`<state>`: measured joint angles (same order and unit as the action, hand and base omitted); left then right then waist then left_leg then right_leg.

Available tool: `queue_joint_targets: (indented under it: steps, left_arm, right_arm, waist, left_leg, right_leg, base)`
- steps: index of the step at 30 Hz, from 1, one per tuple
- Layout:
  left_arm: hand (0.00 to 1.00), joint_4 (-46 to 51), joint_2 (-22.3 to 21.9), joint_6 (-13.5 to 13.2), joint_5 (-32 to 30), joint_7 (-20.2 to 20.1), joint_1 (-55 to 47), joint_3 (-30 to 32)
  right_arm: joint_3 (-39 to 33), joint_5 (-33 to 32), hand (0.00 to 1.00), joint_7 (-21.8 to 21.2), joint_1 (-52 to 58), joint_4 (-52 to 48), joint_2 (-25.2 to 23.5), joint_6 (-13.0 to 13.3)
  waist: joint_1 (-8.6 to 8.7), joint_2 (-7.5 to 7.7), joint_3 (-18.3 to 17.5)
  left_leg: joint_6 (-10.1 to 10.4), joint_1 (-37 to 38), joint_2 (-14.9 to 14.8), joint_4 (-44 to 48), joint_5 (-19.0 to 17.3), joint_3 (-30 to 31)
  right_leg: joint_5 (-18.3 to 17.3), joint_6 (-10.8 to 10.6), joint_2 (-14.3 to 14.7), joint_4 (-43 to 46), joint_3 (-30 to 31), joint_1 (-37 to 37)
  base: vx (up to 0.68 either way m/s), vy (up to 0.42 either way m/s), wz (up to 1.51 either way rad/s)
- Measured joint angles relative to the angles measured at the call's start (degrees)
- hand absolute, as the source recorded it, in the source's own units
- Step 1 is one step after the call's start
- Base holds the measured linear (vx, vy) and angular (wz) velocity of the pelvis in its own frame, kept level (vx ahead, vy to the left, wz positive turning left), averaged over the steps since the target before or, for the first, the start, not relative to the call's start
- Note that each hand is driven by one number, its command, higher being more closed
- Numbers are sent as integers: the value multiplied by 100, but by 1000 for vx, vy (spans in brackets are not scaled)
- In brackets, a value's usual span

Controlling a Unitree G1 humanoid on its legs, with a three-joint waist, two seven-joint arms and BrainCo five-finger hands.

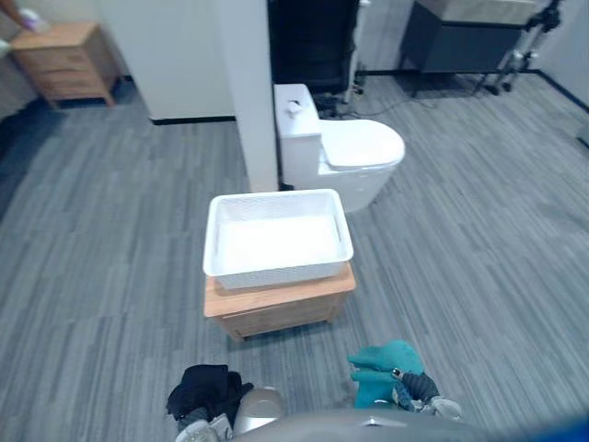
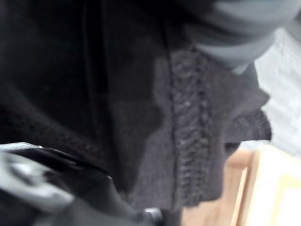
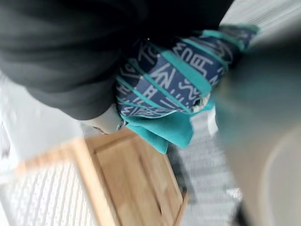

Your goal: Tidy the bed and pick cloth on bed and put in laundry

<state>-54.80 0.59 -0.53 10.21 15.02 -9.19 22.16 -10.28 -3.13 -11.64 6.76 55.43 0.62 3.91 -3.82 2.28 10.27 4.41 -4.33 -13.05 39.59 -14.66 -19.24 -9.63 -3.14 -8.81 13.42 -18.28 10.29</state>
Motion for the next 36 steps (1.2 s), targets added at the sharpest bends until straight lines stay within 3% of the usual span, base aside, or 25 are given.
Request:
queue_joint_targets:
  steps: [1, 2, 3, 4, 6, 9, 13, 15, 16, 17, 18, 19, 20, 22, 24, 26, 27, 28, 29, 30, 33, 36]
  left_arm:
    - [100, 1, -26, -6, -9, -111, -19, -126]
    - [100, 4, -36, -12, -12, -143, -28, -193]
    - [100, 2, 16, -16, -19, -251, -103, -250]
    - [100, 8, 145, -52, -21, -364, -97, -376]
    - [100, 6, 288, -50, -25, -569, -108, -417]
    - [100, 0, 266, -13, -98, -792, -156, -427]
    - [100, -11, 331, 37, -324, -1002, -141, -666]
    - [100, -32, 435, 51, -538, -1095, -142, -691]
    - [100, -52, 509, 126, -660, -1139, -127, -778]
    - [100, -105, 559, 160, -765, -1135, -141, -932]
    - [100, -120, 598, 164, -768, -1137, -163, -1016]
    - [100, -233, 669, 163, -825, -1140, -149, -1206]
    - [100, -277, 684, 216, -984, -1140, -126, -1304]
    - [100, -285, 738, 260, -1110, -1137, -197, -1301]
    - [100, -302, 749, 260, -1143, -1133, -221, -1294]
    - [100, -300, 729, 267, -1143, -1131, -235, -1247]
    - [100, -300, 726, 268, -1145, -1132, -221, -1231]
    - [100, -299, 719, 269, -1147, -1135, -187, -1172]
    - [100, -344, 674, 277, -1150, -1128, -178, -1118]
    - [100, -289, 503, 259, -1149, -1137, -116, -1015]
    - [100, -263, 321, 217, -1148, -1132, -133, -809]
    - [100, -167, 315, 190, -1120, -1093, -137, -777]
  right_arm:
    - [-69, 10, 100, -8, -1, -59, 76, -73]
    - [-135, 14, 100, -12, -12, -67, 106, -98]
    - [-264, 108, 100, -16, -16, -37, 92, -140]
    - [-267, 196, 100, -48, -43, 9, 15, -146]
    - [-313, 229, 100, -55, -130, 190, -65, -167]
    - [-637, 232, 100, -9, -138, 270, -34, -167]
    - [-738, 231, 100, 69, -173, 330, 23, -165]
    - [-765, 229, 100, 108, -232, 378, 4, -164]
    - [-781, 218, 100, 179, -237, 411, 5, -163]
    - [-768, 194, 100, 257, -240, 419, 96, -135]
    - [-762, 160, 100, 301, -256, 393, 110, -83]
    - [-735, 135, 100, 355, -306, 391, 115, 19]
    - [-700, 108, 100, 390, -329, 403, 145, 78]
    - [-570, 111, 100, 389, -393, 408, 50, 124]
    - [-535, 114, 100, 380, -409, 418, -33, 248]
    - [-490, 114, 100, 263, -402, 457, -39, 320]
    - [-490, 113, 100, 232, -390, 466, -40, 328]
    - [-498, 112, 100, 167, -339, 466, -41, 342]
    - [-525, 76, 100, 128, -320, 459, -22, 348]
    - [-686, 58, 100, 48, -314, 453, 56, 395]
    - [-734, -20, 100, -34, -298, 392, 137, 395]
    - [-730, -82, 100, -167, -222, 333, 130, 305]
  waist:
    - [12, -149, 6]
    - [18, -216, 21]
    - [18, -183, -20]
    - [25, -38, -5]
    - [-27, 147, 28]
    - [-17, 115, 28]
    - [37, 86, -25]
    - [31, 119, -15]
    - [115, 233, 15]
    - [118, 194, 14]
    - [123, 190, 14]
    - [163, 183, 31]
    - [215, 92, 44]
    - [202, 182, 51]
    - [205, 216, 71]
    - [292, 214, 57]
    - [314, 211, 46]
    - [340, 239, 15]
    - [382, 195, 10]
    - [396, -29, -45]
    - [404, -234, -40]
    - [400, -202, -65]
  left_leg:
    - [-74, -91, -245, -354, 43, -429]
    - [-103, -88, -282, -661, 172, -600]
    - [-195, 61, 13, -1133, 144, -689]
    - [-387, 203, 326, -1733, 203, -690]
    - [-503, 235, 646, -2114, 435, -657]
    - [-536, 552, 907, -2549, 613, -625]
    - [-560, 955, 1359, -3883, 1336, -501]
    - [-568, 1160, 1628, -4518, 1536, -351]
    - [-596, 1220, 1828, -4555, 1414, -182]
    - [-593, 1255, 1853, -4552, 1362, -17]
    - [-593, 1288, 1873, -4551, 1358, 44]
    - [-644, 1418, 1817, -4544, 1314, 251]
    - [-706, 1510, 1676, -4543, 1307, 333]
    - [-719, 1572, 1485, -4552, 1279, 399]
    - [-628, 1640, 1332, -4547, 1198, 392]
    - [-475, 1750, 1271, -4517, 1123, 385]
    - [-479, 1750, 1283, -4513, 1124, 385]
    - [-414, 1749, 1342, -4511, 1080, 391]
    - [-386, 1763, 1318, -4510, 1045, 409]
    - [-191, 1792, 1160, -4411, 917, 260]
    - [29, 1953, 1002, -4230, 783, -63]
    - [151, 1967, 910, -3741, 703, -329]
  right_leg:
    - [-31, -51, 11, 50, -107, 88]
    - [-70, -116, 10, 88, -146, 131]
    - [-163, -255, -120, 86, -104, 89]
    - [-175, -249, -199, -3, 58, 35]
    - [-162, -265, -321, -283, 205, 93]
    - [-133, -310, -461, -345, 194, 293]
    - [-144, -329, -579, -292, 124, 173]
    - [-377, -501, -785, -71, -25, 97]
    - [-560, -607, -1023, 370, -98, 66]
    - [-552, -614, -1171, 1331, 75, -267]
    - [-422, -545, -1242, 1851, 231, -510]
    - [66, -519, -1256, 2696, 486, -914]
    - [103, -293, -1163, 3249, 671, -1189]
    - [-433, -345, -918, 3113, 738, -1454]
    - [-483, -327, -577, 2351, 823, -1604]
    - [-314, -394, -83, 956, 1140, -1576]
    - [-156, -325, 15, 615, 1255, -1572]
    - [377, -79, 166, 50, 1397, -1562]
    - [514, -12, 212, 7, 1462, -1532]
    - [579, 12, 347, -147, 1411, -1433]
    - [555, 55, 473, -222, 1405, -1200]
    - [537, 69, 468, -454, 1293, -821]
  base:
    - [-222, 7, 62]
    - [-197, 106, 80]
    - [-14, 175, 72]
    - [77, 187, 68]
    - [124, 72, 41]
    - [115, 7, 16]
    - [58, -39, 14]
    - [71, 1, 36]
    - [68, 40, 54]
    - [33, 78, 54]
    - [-55, 135, 53]
    - [-103, 179, 63]
    - [-119, 154, 62]
    - [-177, 87, 40]
    - [-188, 23, 16]
    - [-115, -51, 4]
    - [45, -82, 6]
    - [159, -79, 10]
    - [370, -55, -2]
    - [345, -25, -10]
    - [277, 7, -19]
    - [197, 27, -1]
